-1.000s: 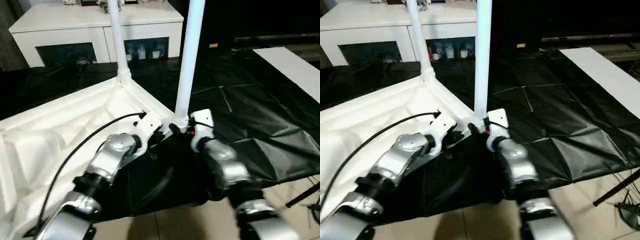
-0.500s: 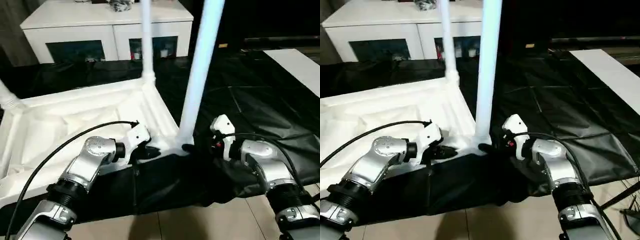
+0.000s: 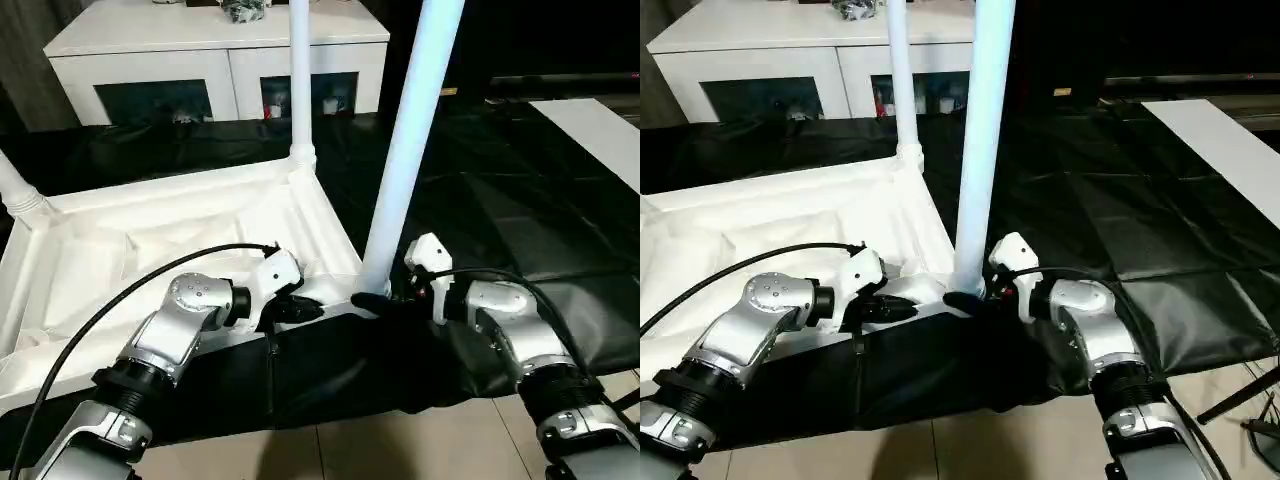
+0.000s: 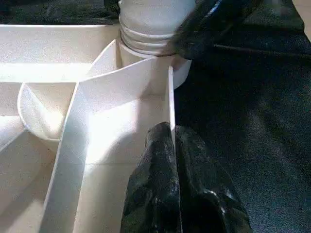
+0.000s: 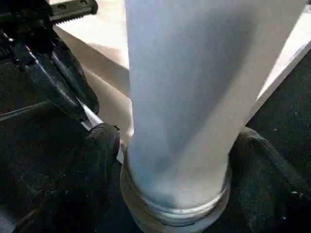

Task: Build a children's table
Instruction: Rotate leg to tighten

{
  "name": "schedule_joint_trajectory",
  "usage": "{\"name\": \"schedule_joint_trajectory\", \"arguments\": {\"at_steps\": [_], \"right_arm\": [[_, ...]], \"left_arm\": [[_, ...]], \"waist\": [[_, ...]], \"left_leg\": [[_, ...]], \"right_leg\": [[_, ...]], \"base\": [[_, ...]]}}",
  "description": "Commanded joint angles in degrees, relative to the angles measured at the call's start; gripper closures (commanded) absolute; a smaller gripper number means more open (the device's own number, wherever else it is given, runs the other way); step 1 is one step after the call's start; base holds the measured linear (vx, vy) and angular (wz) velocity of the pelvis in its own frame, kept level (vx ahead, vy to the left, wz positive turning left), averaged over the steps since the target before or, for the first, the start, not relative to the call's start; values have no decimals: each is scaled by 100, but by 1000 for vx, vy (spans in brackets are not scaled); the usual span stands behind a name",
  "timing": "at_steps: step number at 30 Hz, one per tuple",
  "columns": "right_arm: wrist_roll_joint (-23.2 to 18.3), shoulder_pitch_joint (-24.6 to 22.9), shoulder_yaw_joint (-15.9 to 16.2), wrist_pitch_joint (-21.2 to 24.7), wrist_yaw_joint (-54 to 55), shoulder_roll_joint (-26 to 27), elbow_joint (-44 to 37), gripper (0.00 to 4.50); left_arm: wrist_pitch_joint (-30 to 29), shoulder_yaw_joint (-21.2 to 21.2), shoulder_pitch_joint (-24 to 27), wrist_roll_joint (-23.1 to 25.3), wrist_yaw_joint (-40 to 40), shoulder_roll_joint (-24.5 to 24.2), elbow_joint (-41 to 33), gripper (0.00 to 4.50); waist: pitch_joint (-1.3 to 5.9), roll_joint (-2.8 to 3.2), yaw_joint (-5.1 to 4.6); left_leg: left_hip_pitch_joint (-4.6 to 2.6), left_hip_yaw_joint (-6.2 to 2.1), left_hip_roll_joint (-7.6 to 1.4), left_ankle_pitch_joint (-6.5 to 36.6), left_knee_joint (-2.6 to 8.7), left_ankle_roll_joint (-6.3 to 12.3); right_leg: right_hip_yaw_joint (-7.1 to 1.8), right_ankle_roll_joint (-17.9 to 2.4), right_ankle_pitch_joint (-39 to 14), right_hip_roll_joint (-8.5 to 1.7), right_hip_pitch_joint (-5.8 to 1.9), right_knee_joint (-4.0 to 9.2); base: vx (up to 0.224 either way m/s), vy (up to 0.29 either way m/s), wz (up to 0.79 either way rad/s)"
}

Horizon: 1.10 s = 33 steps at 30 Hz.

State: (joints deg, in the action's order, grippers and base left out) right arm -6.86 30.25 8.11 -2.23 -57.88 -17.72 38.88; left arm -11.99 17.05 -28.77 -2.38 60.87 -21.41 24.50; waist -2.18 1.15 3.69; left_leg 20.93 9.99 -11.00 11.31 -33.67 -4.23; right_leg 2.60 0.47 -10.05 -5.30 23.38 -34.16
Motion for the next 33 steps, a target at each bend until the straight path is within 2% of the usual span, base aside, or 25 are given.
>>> {"name": "schedule_joint_trajectory", "arguments": {"at_steps": [1, 3, 8, 10, 12, 13, 14, 16, 18, 20, 21, 22, 23, 25, 26, 28, 29, 30, 32, 33], "right_arm": [[97, 84, 50, -94, -27, -15, 71, 139], [98, 83, 47, -101, -28, -12, 82, 172], [142, 76, 65, -201, 9, 14, 184, 190], [145, 115, -97, -98, 538, 183, 336, 190], [167, 148, -270, 11, 1215, 401, 491, 191], [167, 148, -270, 11, 1215, 401, 491, 191], [171, 151, -302, 29, 1355, 447, 513, 191], [121, 172, -627, 315, 2628, 901, 665, 191], [93, 179, -719, 409, 2970, 1030, 698, 191], [37, 240, -926, 568, 3939, 1460, 848, 191], [37, 240, -926, 568, 3939, 1460, 848, 191], [25, 269, -982, 593, 4235, 1596, 910, 191], [36, 332, -1029, 608, 4575, 1752, 1020, 191], [36, 332, -1029, 608, 4575, 1752, 1020, 191], [29, 411, -1058, 622, 4854, 1921, 1140, 191], [124, 519, -950, 541, 5002, 2207, 1212, 191], [150, 529, -888, 483, 4904, 2271, 1172, 135], [174, 513, -855, 453, 4788, 2276, 1042, 121], [196, 494, -842, 432, 4672, 2212, 888, 115], [188, 496, -855, 434, 4590, 2123, 789, 100]], "left_arm": [[-23, 124, 81, -32, 122, 47, -52, 450], [-23, 126, 84, -31, 123, 45, -56, 450], [-15, 133, 102, -5, 124, 40, -64, 450], [-17, 127, 102, 42, 5, 94, 11, 450], [-60, 76, 50, 115, -297, 224, 167, 450], [-60, 76, 50, 115, -297, 224, 167, 450], [-63, 63, 32, 131, -370, 257, 209, 450], [-105, -38, -166, 304, -1086, 561, 632, 450], [-117, -57, -226, 354, -1275, 640, 750, 450], [-216, -269, -510, 443, -2203, 998, 1219, 450], [-216, -269, -510, 443, -2203, 998, 1219, 450], [-230, -338, -603, 465, -2498, 1112, 1364, 450], [-225, -417, -705, 486, -2814, 1237, 1522, 450], [-225, -417, -705, 486, -2814, 1237, 1522, 450], [-159, -473, -795, 517, -3113, 1351, 1660, 450], [-91, -520, -910, 577, -3353, 1512, 1857, 450], [-76, -520, -928, 589, -3356, 1537, 1889, 450], [-51, -491, -916, 569, -3198, 1516, 1869, 450], [-54, -445, -873, 536, -2959, 1455, 1796, 450], [-59, -382, -817, 515, -2711, 1381, 1709, 450]], "waist": [[343, -54, 13], [346, -55, 19], [347, -48, 17], [351, -51, 14], [329, -50, -24], [325, -58, -34], [309, -52, -51], [273, -43, -85], [287, -49, -83], [258, -40, -119], [269, -45, -104], [280, -47, -103], [273, -43, -106], [275, -34, -107], [280, -27, -106], [280, -44, -95], [286, -46, -92], [280, -67, -87], [283, -72, -78], [284, -73, -91]], "left_leg": [[-37, 13, -171, 764, 374, 509], [-34, 12, -169, 732, 369, 531], [-38, 14, -172, 766, 367, 544], [-40, 14, -171, 736, 364, 542], [-19, 4, -165, 834, 388, 470], [-19, 2, -165, 890, 393, 428], [-29, -5, -168, 1065, 415, 345], [-47, -11, -160, 1362, 452, 151], [-81, -19, -150, 1531, 456, 7], [-96, -15, -139, 1821, 481, -54], [-101, -40, -131, 1836, 479, -89], [-95, -46, -136, 1827, 488, -94], [-94, -42, -137, 1866, 493, -85], [-95, -40, -130, 1865, 493, -89], [-82, -45, -130, 1836, 498, -84], [-90, -38, -124, 1822, 493, -78], [-86, -36, -125, 1804, 496, -64], [-67, -35, -126, 1783, 497, -20], [-52, -32, -126, 1742, 498, 43], [-17, -45, -125, 1670, 507, 63]], "right_leg": [[-155, -1704, -410, -238, -306, 265], [-155, -1697, -366, -236, -313, 260], [-151, -1720, -371, -236, -310, 260], [-155, -1726, -341, -234, -311, 256], [-156, -1690, -532, -238, -308, 276], [-157, -1658, -629, -240, -309, 286], [-158, -1584, -918, -242, -299, 318], [-178, -1414, -1442, -237, -261, 377], [-185, -1261, -1754, -257, -254, 410], [-196, -1154, -1989, -235, -203, 453], [-184, -1110, -2054, -242, -221, 450], [-184, -1086, -2043, -240, -235, 446], [-190, -1057, -2003, -235, -213, 463], [-191, -1064, -1944, -229, -204, 459], [-189, -1080, -1838, -233, -211, 451], [-192, -1071, -1821, -238, -204, 466], [-192, -1070, -1783, -238, -217, 459], [-191, -1046, -1742, -236, -227, 462], [-194, -1031, -1696, -243, -239, 451], [-191, -1015, -1669, -254, -262, 443]], "base": [[0, 0, 0], [0, 0, 0], [0, 0, 0], [0, 0, 0], [0, 0, 0], [0, 0, 0], [0, 0, 0], [0, 0, 0], [0, 0, 0], [0, 0, 0], [0, 0, 0], [0, 0, 0], [0, 0, 0], [0, 0, 0], [0, 0, 0], [0, 0, 0], [0, 0, 0], [0, 0, 0], [0, 0, 0], [0, 0, 0]]}}
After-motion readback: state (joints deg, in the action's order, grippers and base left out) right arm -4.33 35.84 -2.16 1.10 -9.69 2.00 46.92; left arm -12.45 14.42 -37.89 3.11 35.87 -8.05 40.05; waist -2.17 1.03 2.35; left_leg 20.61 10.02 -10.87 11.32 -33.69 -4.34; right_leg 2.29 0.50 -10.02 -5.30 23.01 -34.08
